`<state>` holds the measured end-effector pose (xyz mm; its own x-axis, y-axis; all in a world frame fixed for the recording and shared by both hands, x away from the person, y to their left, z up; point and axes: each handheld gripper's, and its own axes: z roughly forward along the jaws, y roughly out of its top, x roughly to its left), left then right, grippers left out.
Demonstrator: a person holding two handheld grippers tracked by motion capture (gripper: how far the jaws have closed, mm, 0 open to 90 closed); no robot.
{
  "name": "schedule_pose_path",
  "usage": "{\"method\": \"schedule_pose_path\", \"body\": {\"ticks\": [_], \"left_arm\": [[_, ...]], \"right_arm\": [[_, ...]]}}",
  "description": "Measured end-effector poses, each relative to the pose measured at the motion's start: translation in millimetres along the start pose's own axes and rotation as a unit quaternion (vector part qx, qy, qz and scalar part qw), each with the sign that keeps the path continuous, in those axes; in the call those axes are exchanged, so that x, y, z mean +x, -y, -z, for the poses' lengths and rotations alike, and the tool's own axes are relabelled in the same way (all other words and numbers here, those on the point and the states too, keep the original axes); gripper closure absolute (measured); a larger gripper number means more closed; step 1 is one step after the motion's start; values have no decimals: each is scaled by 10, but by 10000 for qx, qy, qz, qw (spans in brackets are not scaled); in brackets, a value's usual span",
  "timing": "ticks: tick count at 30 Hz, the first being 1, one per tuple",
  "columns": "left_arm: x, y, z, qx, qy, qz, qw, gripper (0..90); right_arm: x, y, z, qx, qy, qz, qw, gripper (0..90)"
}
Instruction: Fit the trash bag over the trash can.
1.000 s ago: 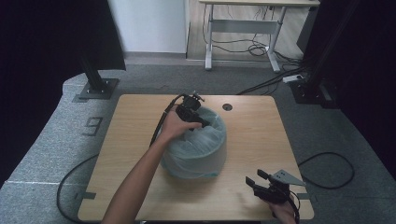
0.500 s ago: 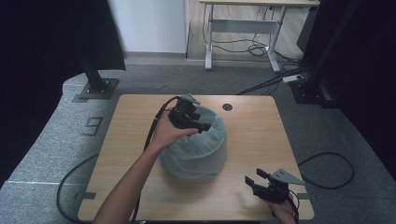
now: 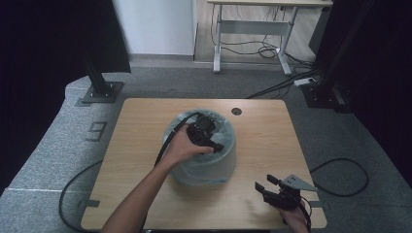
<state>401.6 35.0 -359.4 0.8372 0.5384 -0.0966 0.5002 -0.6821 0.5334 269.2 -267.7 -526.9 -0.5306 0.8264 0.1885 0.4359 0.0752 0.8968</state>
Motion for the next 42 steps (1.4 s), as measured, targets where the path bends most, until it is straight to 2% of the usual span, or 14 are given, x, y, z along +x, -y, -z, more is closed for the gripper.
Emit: {"method": "schedule_pose_path", "body": {"ticks": [4, 7, 11, 14, 18, 21, 25, 30, 37, 40, 42], "left_arm": [[-3, -5, -19, 120, 14, -10, 9999, 380], [-7, 0, -14, 76, 24, -25, 10000, 380], [-7, 25, 85, -198, 40, -40, 9998, 379], [-4, 78, 252, -472, 61, -12, 9989, 380], [4, 197, 479, -646, -72, 23, 9979, 382], [45, 296, 572, -582, -171, 64, 9981, 383], [98, 412, 578, -429, -229, 148, 9987, 384], [117, 484, 459, -200, -161, 138, 9996, 384], [133, 493, 292, 67, -137, 143, 9998, 384], [143, 506, 310, 49, -128, 159, 9998, 384], [157, 523, 387, -61, -140, 170, 9997, 384]], "right_arm": [[4, -9, 4, 6, -8, 10, 10000, 337], [6, -11, 5, 3, -8, 10, 10000, 337], [6, -6, -2, 3, -4, 10, 10000, 337], [3, -4, 0, 6, -5, -1, 10000, 338], [-18, -7, 13, -11, -4, -36, 10000, 337], [-32, -12, 22, -49, -14, -90, 9999, 338], [-32, -18, 24, -58, -16, -112, 9999, 337], [-30, -17, 4, -27, -32, -103, 9999, 338], [-41, -23, 1, -21, -80, -157, 9998, 337], [-48, -37, 20, -77, -114, -217, 9997, 337], [-58, -35, 27, -72, -105, -226, 9997, 337]]}}
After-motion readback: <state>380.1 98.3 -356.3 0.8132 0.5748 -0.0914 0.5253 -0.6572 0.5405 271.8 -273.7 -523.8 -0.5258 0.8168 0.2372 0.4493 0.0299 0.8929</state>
